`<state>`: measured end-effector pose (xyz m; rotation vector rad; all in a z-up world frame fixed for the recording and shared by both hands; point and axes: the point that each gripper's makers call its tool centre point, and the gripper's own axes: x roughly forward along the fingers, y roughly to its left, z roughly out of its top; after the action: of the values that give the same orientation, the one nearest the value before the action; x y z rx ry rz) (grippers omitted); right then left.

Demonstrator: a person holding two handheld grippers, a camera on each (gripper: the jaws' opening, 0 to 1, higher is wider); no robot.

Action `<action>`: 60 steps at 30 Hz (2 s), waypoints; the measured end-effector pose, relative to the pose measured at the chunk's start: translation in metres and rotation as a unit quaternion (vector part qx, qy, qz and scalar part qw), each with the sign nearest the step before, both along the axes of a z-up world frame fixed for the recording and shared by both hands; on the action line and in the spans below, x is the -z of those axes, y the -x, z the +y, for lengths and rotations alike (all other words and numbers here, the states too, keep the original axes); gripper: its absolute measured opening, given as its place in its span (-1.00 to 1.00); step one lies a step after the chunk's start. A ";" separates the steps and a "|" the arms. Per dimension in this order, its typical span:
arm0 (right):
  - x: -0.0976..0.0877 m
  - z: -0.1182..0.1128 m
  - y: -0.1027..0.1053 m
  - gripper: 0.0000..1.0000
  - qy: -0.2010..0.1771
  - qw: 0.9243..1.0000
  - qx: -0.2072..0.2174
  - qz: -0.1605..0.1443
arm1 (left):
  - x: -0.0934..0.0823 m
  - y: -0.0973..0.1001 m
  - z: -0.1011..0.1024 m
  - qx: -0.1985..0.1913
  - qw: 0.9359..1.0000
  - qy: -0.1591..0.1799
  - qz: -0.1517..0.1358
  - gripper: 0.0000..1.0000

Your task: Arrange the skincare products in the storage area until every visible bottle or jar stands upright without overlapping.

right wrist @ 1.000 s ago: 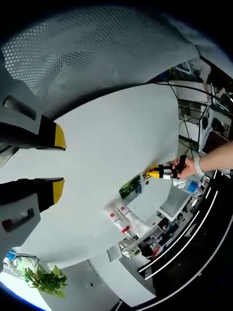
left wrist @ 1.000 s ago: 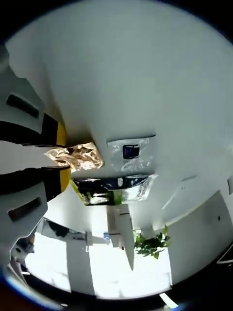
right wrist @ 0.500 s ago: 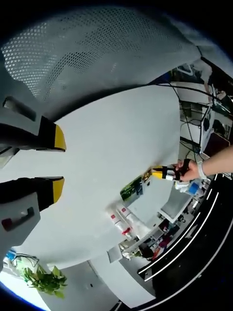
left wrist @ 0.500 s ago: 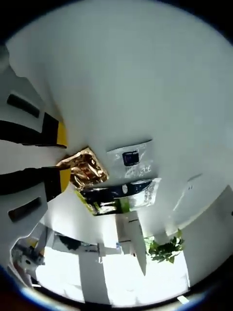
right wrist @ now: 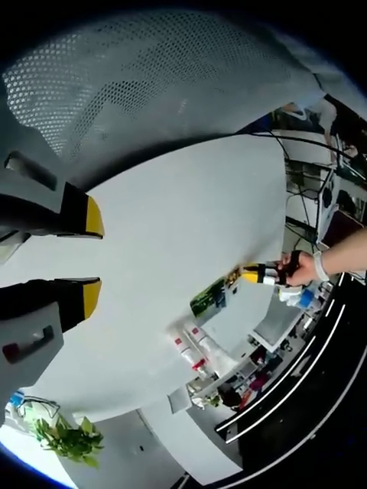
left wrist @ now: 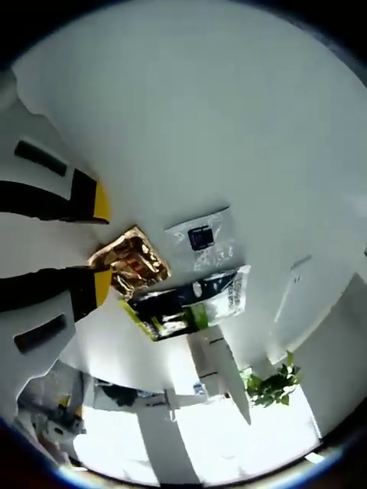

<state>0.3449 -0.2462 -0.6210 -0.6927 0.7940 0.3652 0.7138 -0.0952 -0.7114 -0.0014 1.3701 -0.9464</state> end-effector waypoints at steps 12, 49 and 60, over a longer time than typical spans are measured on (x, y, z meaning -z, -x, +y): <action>0.001 -0.001 0.000 -0.70 0.002 1.000 0.000 0.003 | 0.000 -0.017 -0.013 0.015 0.999 0.014 -0.040 -0.61; -0.014 0.003 -0.007 -0.52 -0.011 0.999 -0.002 -0.041 | -0.147 0.058 -0.021 0.022 0.956 0.173 -0.235 -0.45; -0.021 0.005 -0.009 -0.44 -0.021 0.998 -0.001 -0.059 | -0.183 0.122 0.005 0.002 0.941 0.194 -0.279 -0.41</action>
<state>0.3542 -0.2411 -0.5999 -0.6702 0.6727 0.3399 0.5920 -0.0899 -0.5287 -0.0268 0.6505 -1.1037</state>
